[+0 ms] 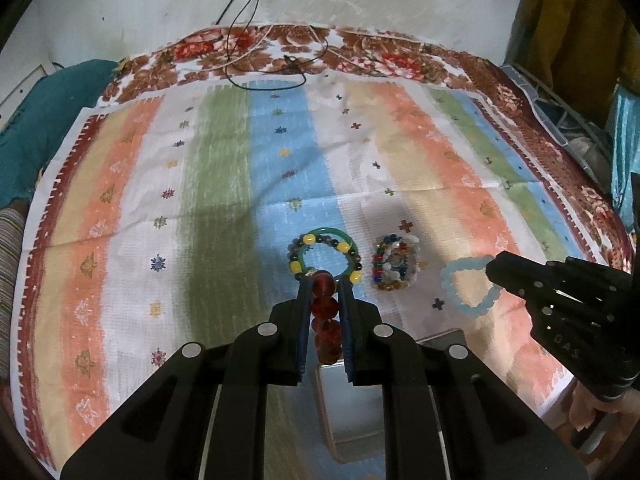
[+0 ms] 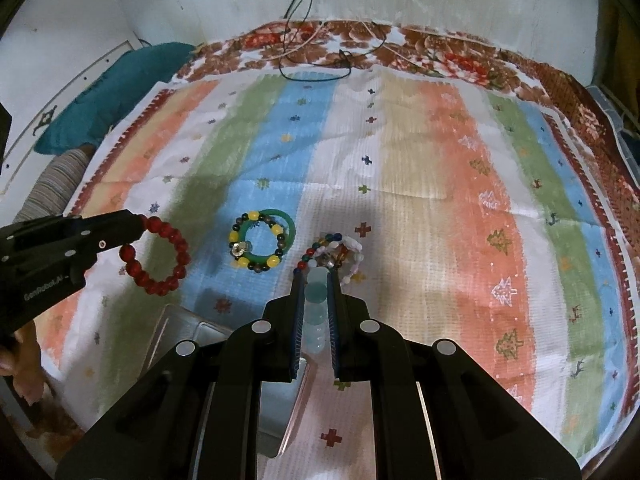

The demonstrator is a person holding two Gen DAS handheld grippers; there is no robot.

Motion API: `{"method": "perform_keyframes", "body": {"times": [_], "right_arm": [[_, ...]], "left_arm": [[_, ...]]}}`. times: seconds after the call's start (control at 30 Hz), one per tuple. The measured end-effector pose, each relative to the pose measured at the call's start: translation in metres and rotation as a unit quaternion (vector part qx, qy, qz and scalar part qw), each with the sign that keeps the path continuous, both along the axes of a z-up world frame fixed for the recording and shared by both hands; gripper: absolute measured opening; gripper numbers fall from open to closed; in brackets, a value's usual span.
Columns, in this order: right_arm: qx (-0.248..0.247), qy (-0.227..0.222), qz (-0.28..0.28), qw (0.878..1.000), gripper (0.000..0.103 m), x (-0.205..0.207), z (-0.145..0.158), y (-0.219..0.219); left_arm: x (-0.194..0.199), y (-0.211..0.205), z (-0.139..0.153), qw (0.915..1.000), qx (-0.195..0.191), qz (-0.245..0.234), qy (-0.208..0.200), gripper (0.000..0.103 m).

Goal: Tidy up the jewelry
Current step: 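Carry both bracelets over the silver tin and open both tools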

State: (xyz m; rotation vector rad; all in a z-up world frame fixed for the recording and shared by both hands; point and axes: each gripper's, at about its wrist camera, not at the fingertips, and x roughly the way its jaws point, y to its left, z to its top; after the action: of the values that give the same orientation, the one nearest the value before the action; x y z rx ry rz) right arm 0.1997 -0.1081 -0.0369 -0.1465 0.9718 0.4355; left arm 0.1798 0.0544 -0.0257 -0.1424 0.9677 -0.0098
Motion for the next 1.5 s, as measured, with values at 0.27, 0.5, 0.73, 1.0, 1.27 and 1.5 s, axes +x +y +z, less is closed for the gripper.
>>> {"method": "perform_keyframes", "body": {"times": [0.27,0.5,0.73,1.0,1.27,1.5], "right_arm": [[0.014,-0.019,0.011,1.0,0.012,-0.02,0.018,-0.001],[0.016,-0.033,0.023,0.999,0.012,-0.041,0.026,-0.001],[0.02,-0.038,0.032,0.999,0.012,-0.06,0.028,-0.003],[0.019,-0.033,0.041,0.998,0.012,-0.077,0.023,-0.003],[0.024,-0.024,0.036,0.999,0.012,-0.079,0.02,-0.006],[0.017,-0.027,0.019,0.999,0.047,-0.073,0.019,-0.011]], "left_arm": [[-0.02,-0.016,0.016,0.9996,-0.008,-0.016,-0.02,0.013],[-0.038,-0.027,0.02,0.9991,-0.016,-0.03,-0.027,0.013],[-0.054,-0.036,0.026,0.9985,-0.015,-0.036,-0.038,0.013],[-0.067,-0.046,0.024,0.9986,-0.01,-0.038,-0.035,0.013],[-0.074,-0.048,0.023,0.9987,-0.006,-0.037,-0.035,0.013],[-0.074,-0.03,0.026,0.9988,0.015,0.005,-0.046,0.04]]}}
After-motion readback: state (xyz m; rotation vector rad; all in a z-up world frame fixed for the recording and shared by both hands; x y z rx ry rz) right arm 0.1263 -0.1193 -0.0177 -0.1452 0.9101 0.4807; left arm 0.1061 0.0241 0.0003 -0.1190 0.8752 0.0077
